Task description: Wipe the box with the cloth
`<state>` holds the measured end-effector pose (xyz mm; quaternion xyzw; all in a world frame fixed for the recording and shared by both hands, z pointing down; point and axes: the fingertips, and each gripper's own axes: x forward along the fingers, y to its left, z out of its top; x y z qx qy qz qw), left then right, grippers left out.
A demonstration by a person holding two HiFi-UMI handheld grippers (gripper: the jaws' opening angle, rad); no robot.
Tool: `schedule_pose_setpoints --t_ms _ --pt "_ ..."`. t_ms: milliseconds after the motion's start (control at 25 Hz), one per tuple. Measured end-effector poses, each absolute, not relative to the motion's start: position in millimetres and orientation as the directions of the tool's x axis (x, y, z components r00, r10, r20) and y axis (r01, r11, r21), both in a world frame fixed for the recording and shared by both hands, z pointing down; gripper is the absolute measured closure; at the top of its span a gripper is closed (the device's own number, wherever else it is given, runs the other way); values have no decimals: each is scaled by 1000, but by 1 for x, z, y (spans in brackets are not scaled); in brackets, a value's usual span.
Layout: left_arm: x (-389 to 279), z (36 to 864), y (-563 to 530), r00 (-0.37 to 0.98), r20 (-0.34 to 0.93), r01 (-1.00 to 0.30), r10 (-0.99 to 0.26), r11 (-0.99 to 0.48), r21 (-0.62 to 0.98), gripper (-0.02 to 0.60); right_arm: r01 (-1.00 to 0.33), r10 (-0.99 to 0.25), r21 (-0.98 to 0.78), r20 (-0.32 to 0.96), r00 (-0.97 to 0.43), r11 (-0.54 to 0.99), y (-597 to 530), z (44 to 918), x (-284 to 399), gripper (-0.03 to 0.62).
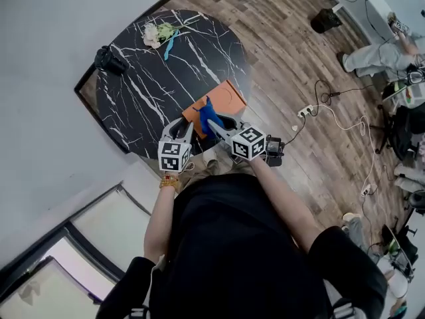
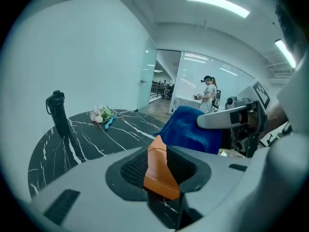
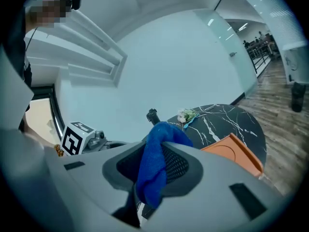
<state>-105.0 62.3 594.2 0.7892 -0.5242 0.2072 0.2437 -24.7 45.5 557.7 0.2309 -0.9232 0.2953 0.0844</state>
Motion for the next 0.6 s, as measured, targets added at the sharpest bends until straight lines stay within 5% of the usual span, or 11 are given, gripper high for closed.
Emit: schedule_pose_setpoints --t_ms 600 --pt "-118 614 86 360 591 -933 -722 -281 225 459 -498 -387 -528 314 -867 688 52 562 -33 517"
